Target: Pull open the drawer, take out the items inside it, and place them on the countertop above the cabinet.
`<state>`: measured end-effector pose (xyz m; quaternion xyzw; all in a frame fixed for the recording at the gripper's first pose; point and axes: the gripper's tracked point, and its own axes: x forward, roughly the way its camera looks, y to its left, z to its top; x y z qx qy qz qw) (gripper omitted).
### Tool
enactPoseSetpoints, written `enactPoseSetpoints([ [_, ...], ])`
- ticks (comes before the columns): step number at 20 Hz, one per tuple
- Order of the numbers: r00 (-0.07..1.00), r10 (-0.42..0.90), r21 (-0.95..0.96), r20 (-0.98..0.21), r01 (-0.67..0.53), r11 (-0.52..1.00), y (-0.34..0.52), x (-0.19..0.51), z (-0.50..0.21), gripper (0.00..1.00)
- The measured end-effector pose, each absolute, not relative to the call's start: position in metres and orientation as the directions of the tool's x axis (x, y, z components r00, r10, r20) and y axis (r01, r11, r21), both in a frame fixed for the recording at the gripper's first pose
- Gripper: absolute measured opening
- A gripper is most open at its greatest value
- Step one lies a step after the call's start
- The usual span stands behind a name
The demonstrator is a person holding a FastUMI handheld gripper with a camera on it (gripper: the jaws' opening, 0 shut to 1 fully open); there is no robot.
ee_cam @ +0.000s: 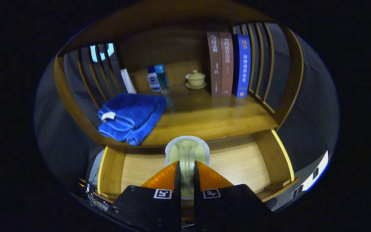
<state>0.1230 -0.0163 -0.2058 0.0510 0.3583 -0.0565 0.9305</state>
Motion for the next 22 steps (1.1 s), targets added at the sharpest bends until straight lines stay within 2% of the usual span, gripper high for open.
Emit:
enactPoseSetpoints([
  [3,0.771,-0.068,0.046,-0.633,0.126,0.991,-0.016,0.161,-0.184,0.20],
  [9,0.772,-0.069,0.048,-0.632,0.127,0.991,-0.022,0.234,-0.178,0.20],
  [15,0.702,-0.087,0.007,-0.707,0.130,0.992,-0.025,0.287,-0.204,0.20],
  [20,0.636,-0.110,-0.017,-0.764,0.151,0.988,-0.034,0.304,-0.230,0.20],
  [22,0.653,-0.096,0.002,-0.751,0.148,0.989,-0.030,0.308,-0.228,0.28],
])
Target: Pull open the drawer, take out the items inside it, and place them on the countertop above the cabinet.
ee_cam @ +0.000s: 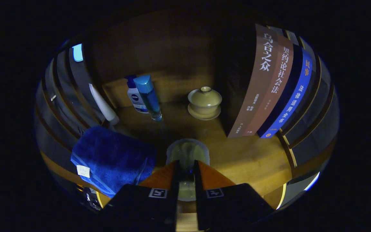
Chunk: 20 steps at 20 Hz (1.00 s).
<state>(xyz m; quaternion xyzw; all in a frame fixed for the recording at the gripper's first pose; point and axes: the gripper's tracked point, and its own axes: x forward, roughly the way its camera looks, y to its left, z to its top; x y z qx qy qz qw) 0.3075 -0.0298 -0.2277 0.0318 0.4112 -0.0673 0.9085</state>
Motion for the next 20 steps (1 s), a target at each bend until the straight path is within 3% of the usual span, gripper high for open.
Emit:
enactPoseSetpoints([
  [3,0.670,-0.094,0.004,-0.737,0.144,0.990,-0.030,0.310,-0.222,0.91],
  [5,0.675,-0.089,0.011,-0.733,0.143,0.990,-0.028,0.308,-0.221,0.92],
  [6,0.676,-0.090,0.012,-0.731,0.145,0.989,-0.028,0.307,-0.220,1.00],
  [14,0.736,-0.080,0.037,-0.672,0.142,0.989,-0.023,0.282,-0.192,1.00],
  [20,0.824,-0.080,0.048,-0.561,0.128,0.991,-0.018,0.223,-0.152,1.00],
])
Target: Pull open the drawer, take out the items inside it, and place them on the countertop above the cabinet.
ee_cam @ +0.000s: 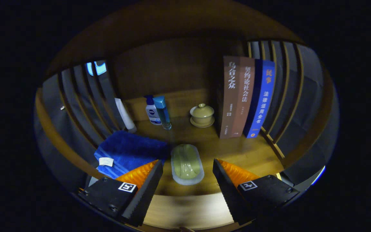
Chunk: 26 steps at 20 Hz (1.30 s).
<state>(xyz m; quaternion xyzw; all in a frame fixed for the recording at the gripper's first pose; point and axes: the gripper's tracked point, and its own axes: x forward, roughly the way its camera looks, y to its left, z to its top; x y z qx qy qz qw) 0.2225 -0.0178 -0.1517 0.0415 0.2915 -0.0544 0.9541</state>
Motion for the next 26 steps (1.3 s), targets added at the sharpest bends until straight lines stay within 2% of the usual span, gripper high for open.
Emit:
enactPoseSetpoints([
  [8,0.950,-0.033,0.072,-0.312,0.059,0.996,-0.001,0.114,-0.095,0.99],
  [14,0.987,-0.036,0.094,-0.158,0.052,0.994,-0.002,0.025,-0.101,0.99],
  [20,0.991,-0.036,0.084,-0.127,0.047,0.995,0.000,-0.038,-0.168,0.99],
  [26,0.977,-0.043,0.069,-0.209,0.058,0.996,-0.001,-0.054,-0.253,0.99],
])
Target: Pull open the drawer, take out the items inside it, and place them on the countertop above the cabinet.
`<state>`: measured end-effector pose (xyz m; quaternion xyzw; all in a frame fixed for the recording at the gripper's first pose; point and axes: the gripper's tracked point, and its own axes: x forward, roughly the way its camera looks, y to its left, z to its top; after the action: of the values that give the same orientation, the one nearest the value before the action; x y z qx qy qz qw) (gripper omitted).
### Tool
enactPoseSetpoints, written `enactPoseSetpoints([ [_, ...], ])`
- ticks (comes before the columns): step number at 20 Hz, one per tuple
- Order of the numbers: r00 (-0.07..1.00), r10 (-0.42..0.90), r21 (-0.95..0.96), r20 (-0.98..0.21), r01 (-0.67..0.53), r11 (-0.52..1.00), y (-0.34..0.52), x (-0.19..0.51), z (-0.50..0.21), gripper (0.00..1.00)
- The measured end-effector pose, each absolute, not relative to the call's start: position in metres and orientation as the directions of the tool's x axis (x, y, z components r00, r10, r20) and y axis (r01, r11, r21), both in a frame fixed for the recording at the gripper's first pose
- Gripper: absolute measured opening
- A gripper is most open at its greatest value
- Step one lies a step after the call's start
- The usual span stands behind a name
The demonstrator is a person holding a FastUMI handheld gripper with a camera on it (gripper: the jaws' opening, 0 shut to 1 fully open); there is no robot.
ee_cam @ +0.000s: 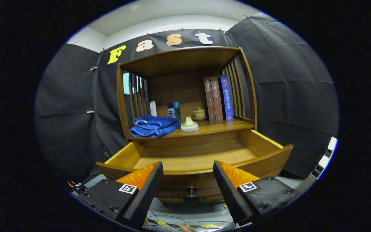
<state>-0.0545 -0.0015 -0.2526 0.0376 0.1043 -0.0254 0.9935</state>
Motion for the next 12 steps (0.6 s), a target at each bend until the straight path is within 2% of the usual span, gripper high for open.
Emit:
enactPoseSetpoints([
  [7,0.950,-0.055,0.107,-0.307,0.092,0.990,-0.007,-0.042,-0.312,0.99],
  [12,0.953,-0.057,0.098,-0.298,0.090,0.991,-0.008,-0.037,-0.310,0.98],
])
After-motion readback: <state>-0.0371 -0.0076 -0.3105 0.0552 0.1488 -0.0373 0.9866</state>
